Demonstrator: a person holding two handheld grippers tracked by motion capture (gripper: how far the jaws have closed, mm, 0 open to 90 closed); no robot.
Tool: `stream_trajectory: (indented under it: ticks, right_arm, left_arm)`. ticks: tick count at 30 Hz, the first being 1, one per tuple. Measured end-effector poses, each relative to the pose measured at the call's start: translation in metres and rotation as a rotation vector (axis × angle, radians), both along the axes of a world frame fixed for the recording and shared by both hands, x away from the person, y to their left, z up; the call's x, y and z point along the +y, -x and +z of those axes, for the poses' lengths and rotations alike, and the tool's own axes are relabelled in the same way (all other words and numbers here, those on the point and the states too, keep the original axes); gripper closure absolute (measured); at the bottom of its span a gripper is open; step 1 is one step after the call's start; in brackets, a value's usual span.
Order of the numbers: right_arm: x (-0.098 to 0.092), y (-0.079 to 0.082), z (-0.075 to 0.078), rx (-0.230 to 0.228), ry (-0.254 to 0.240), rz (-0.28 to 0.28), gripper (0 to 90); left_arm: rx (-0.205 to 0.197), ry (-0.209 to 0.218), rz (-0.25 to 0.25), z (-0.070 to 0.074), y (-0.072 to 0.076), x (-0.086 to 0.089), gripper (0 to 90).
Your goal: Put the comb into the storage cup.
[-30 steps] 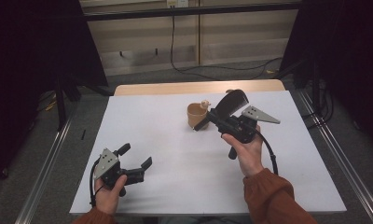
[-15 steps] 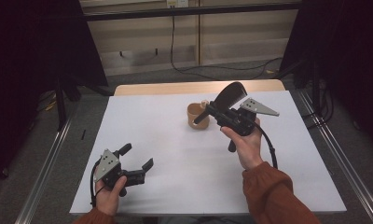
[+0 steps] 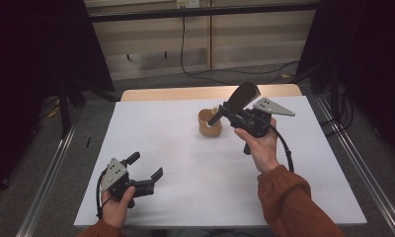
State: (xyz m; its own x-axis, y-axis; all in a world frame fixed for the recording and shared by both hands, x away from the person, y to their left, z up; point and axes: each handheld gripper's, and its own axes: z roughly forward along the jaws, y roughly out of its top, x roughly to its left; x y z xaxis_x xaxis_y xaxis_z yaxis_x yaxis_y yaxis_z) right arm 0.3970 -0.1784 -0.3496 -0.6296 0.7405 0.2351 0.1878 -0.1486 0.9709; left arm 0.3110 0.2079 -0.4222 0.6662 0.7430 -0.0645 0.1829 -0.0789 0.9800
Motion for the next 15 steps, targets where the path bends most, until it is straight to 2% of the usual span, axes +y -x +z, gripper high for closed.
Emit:
stream_trajectory:
  ticks: [8,15]
  right_arm:
    - [-0.003,-0.010,0.000,0.015,0.008,-0.023,73.2]
    - [-0.003,-0.020,0.003,0.010,0.026,-0.038,73.2]
  left_arm:
    - [0.013,0.002,0.005,0.000,0.000,0.000,2.2]
    - [0.010,0.000,-0.012,0.000,-0.001,-0.002,2.2]
